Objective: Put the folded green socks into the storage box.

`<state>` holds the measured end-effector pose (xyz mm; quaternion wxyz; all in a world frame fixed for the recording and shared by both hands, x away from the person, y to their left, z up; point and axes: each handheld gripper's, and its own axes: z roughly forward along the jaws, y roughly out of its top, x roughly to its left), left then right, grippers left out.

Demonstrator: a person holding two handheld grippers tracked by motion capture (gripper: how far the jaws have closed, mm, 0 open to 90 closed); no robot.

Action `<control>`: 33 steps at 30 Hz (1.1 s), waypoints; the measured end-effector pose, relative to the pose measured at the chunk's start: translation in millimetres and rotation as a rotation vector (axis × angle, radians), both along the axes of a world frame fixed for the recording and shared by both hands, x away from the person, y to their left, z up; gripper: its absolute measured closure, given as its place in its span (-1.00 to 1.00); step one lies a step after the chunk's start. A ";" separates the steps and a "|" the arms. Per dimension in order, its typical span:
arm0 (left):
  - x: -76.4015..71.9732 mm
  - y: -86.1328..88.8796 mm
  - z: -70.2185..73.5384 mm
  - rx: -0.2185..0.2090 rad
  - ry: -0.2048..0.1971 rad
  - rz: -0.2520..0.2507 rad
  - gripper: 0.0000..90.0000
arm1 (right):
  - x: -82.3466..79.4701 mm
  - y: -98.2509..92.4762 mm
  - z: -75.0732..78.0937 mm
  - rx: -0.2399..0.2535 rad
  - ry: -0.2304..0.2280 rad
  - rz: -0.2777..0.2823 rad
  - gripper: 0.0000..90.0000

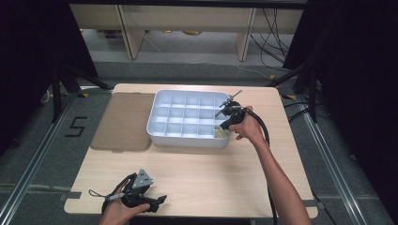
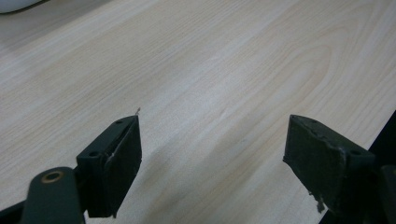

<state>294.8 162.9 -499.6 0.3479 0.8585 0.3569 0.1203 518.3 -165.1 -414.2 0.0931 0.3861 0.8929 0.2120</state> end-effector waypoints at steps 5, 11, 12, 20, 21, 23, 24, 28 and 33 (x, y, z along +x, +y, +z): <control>-0.1 0.2 -0.2 0.000 0.004 -0.007 -0.59 | 5.1 6.8 -12.8 -0.062 -0.010 0.026 0.93; -0.8 -0.8 -1.3 -0.004 0.014 0.008 -0.59 | 8.4 12.3 -26.5 -0.085 0.023 0.029 0.95; -0.8 -0.7 -1.3 -0.003 0.014 0.009 -0.59 | 8.0 14.2 -28.6 -0.091 0.036 0.024 0.95; -1.5 -0.6 0.0 -0.012 0.016 0.003 -0.59 | 11.2 17.6 -32.3 -0.100 0.041 0.025 0.95; -1.4 -0.4 0.0 -0.013 0.013 0.007 -0.59 | 11.3 17.2 -32.0 -0.098 0.040 0.025 0.95; -0.9 0.8 0.7 -0.003 0.006 0.000 -0.59 | 10.7 15.7 -29.6 -0.085 0.045 0.010 0.94; -0.9 0.8 0.7 -0.003 0.006 0.000 -0.59 | 10.8 14.1 -28.0 -0.081 0.039 0.011 0.94; -0.7 0.4 0.3 -0.009 0.004 0.007 -0.59 | 7.9 9.9 -18.8 -0.049 0.041 -0.017 0.90; 0.0 1.1 0.4 -0.001 0.002 -0.002 -0.59 | 5.8 4.0 -4.9 0.005 0.002 -0.010 0.81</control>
